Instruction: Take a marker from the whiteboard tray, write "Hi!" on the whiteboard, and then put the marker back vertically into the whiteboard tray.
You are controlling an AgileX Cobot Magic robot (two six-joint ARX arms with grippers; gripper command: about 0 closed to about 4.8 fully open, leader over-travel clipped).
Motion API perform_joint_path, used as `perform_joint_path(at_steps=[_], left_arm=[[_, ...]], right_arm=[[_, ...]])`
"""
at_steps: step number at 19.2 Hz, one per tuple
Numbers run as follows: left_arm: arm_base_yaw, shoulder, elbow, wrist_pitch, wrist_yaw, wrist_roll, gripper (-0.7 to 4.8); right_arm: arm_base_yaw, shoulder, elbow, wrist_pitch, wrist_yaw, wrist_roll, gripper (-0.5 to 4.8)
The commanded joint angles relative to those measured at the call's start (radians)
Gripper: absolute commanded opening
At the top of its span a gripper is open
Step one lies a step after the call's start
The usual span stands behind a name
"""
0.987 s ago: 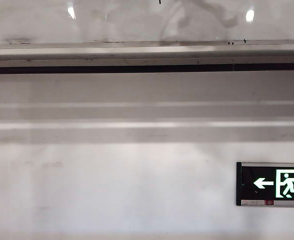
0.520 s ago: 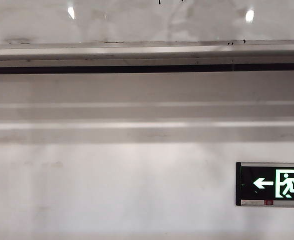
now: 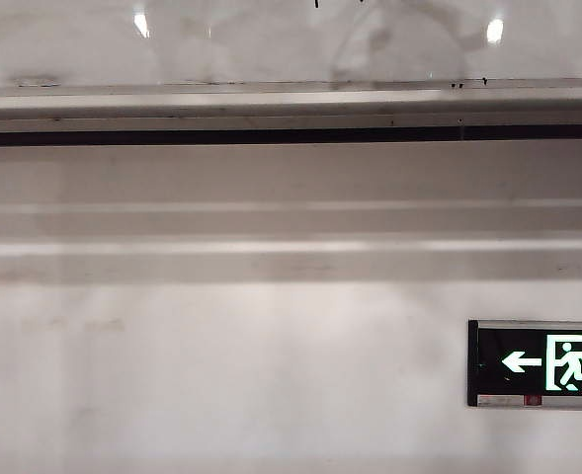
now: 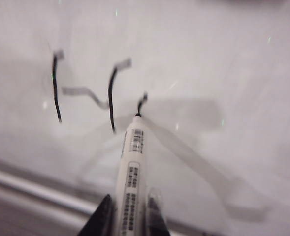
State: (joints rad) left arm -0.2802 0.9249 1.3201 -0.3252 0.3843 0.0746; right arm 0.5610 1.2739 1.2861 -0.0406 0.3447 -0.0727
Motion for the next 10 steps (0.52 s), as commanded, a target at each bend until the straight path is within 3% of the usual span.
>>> perform_joint_path(at_steps=[1,10], left_arm=[[0.001,-0.003,0.005,0.020,0.005,0.000,-0.06],[0.001,-0.003,0.005,0.020,0.005,0.000,-0.06]], right_arm=[[0.000,-0.002,0.004,-0.053,-0.001,0.001,-0.05],[0.002,-0.025,0.004,0.045,-0.011,-0.007,-0.05]])
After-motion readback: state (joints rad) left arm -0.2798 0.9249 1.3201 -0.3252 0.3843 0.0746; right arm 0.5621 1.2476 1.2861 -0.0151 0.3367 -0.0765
